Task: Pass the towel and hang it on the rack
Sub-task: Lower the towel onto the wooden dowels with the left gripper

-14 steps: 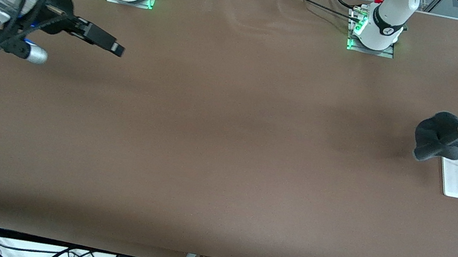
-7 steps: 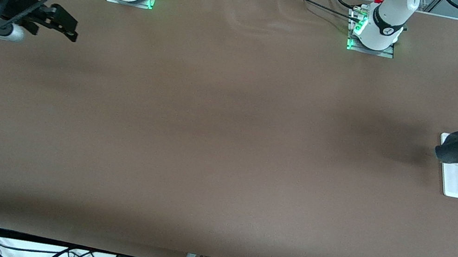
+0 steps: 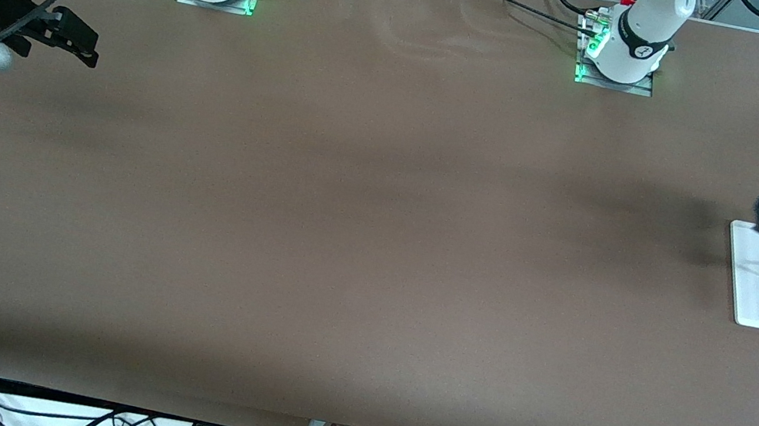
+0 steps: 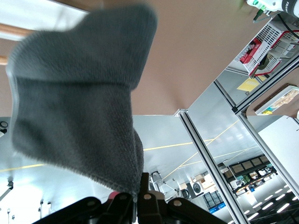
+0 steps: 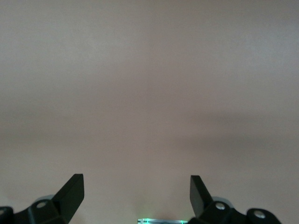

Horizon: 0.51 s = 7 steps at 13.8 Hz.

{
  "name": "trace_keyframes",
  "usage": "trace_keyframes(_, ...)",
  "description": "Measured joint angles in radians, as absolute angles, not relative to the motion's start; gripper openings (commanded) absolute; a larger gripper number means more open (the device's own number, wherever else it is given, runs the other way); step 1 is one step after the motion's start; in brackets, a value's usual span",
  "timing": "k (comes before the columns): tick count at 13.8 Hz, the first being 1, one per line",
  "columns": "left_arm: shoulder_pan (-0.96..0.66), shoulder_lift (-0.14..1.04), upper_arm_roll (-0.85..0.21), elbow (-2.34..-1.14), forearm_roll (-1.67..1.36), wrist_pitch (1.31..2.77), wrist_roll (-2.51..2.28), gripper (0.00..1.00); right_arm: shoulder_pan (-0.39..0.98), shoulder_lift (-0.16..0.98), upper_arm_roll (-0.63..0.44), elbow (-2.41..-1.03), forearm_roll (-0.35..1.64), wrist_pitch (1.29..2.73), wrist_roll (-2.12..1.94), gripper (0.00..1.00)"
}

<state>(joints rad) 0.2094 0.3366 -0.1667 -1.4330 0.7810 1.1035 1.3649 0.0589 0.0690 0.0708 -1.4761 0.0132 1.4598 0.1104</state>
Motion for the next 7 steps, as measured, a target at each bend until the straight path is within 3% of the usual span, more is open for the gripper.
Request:
trace_keyframes(4, 0.098, 0.337, -0.173, -1.425, 0.806, 0.97, 1.254, 0.0, 0.061, 0.069, 0.077, -1.476, -0.012, 1.46, 0.11, 1.0)
trace_keyframes(7, 0.074, 0.338, -0.166, -1.424, 0.814, 0.956, 1.227, 0.0, 0.062, 0.069, 0.078, -1.476, -0.012, 1.461, 0.11, 1.0)
